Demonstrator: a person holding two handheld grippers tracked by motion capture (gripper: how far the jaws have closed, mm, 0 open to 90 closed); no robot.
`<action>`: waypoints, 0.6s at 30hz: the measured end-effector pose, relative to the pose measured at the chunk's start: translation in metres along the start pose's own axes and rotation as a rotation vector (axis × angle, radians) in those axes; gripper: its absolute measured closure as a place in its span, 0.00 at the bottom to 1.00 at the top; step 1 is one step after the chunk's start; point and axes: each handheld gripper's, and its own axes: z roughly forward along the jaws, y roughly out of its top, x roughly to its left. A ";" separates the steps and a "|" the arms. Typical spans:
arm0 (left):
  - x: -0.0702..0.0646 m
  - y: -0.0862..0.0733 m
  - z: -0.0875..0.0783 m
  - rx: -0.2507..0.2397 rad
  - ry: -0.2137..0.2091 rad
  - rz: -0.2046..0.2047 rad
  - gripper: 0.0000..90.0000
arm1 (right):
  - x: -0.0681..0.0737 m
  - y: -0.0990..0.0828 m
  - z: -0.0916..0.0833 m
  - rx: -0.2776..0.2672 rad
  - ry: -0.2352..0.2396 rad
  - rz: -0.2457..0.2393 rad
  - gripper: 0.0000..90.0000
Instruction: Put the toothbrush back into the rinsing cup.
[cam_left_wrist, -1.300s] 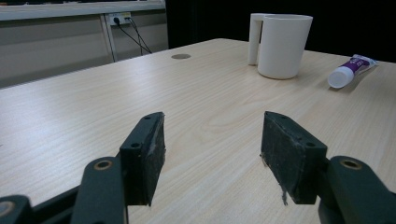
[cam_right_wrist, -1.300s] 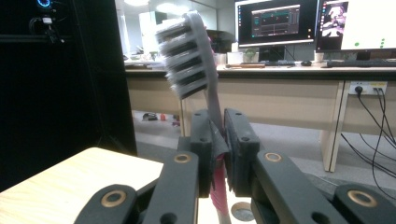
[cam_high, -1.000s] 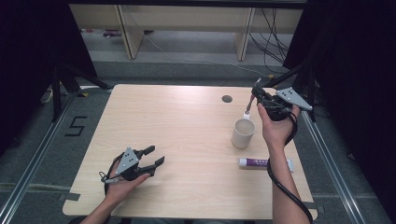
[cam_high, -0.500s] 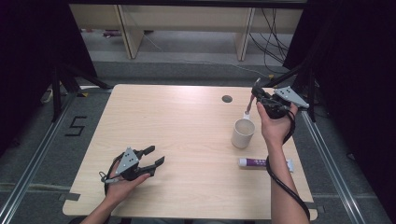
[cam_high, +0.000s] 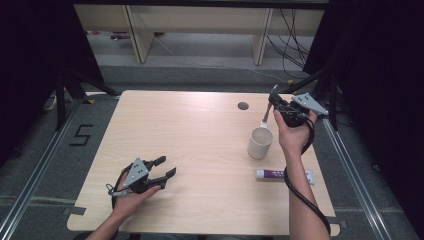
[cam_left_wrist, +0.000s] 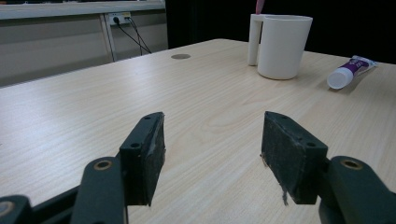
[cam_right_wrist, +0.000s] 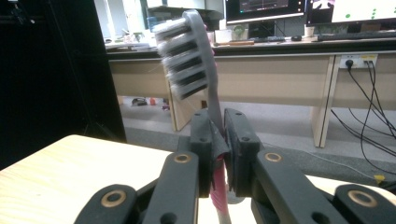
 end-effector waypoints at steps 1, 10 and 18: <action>0.000 0.000 0.000 0.001 0.001 0.001 0.44 | 0.000 -0.001 0.000 0.001 -0.006 0.001 0.92; 0.000 0.000 0.000 0.001 0.000 0.001 0.44 | -0.003 -0.009 0.004 0.035 -0.012 0.003 0.92; 0.000 0.000 0.000 0.001 0.000 0.001 0.44 | -0.004 -0.019 0.009 0.062 -0.019 0.022 0.92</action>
